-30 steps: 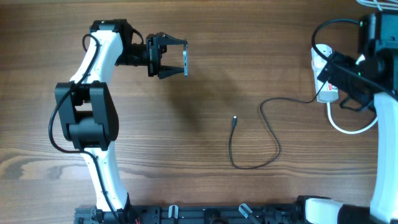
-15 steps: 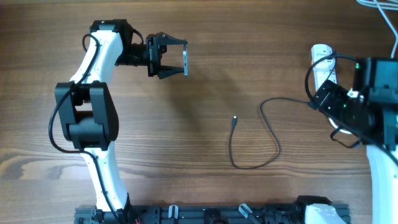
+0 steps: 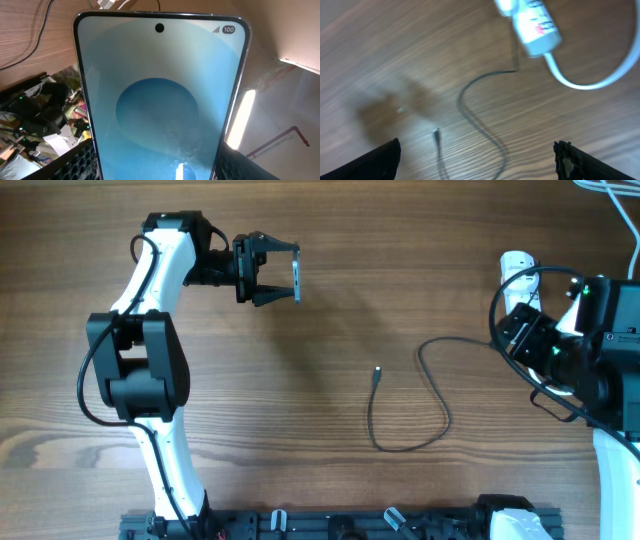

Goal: Plug charger to phone and switch on socket

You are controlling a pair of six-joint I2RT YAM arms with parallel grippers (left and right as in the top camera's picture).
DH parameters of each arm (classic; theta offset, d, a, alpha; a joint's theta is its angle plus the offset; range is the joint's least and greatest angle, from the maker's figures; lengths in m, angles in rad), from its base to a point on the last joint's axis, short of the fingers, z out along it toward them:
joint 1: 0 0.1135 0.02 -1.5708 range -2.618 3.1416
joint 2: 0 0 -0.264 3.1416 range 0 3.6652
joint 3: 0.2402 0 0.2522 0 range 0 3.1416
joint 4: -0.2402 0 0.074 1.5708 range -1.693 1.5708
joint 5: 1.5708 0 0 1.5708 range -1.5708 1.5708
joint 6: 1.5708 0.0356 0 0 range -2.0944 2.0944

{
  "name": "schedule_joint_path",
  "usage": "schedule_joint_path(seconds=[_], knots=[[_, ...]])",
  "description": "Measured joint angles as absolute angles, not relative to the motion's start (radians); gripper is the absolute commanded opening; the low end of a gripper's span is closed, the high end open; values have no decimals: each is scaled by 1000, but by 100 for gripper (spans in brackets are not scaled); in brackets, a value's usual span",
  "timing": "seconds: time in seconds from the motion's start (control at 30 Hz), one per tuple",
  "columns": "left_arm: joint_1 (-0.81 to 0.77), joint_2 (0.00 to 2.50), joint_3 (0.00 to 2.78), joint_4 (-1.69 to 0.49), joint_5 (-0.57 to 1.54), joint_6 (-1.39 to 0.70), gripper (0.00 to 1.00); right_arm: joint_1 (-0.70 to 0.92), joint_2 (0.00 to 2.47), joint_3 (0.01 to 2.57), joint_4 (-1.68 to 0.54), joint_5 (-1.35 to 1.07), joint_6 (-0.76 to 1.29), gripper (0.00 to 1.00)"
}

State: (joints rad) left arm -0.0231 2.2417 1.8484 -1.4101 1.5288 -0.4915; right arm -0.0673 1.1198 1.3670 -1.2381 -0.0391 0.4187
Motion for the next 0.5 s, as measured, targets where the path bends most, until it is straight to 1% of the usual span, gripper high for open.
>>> schedule_joint_path(seconds=[0.27, 0.47, 0.5], knots=[[-23, 2242, 1848, -1410, 1529, -492, 70, -67, 1120, 1367, -1165, -367, 374, 100], [-23, 2242, 1848, -1410, 1529, -492, 70, -34, 1128, 1367, -1158, -426, 372, 99], [-23, 2242, 1848, -1410, 1529, -492, 70, -21, 1134, 1367, -1158, -428, 372, 96]])
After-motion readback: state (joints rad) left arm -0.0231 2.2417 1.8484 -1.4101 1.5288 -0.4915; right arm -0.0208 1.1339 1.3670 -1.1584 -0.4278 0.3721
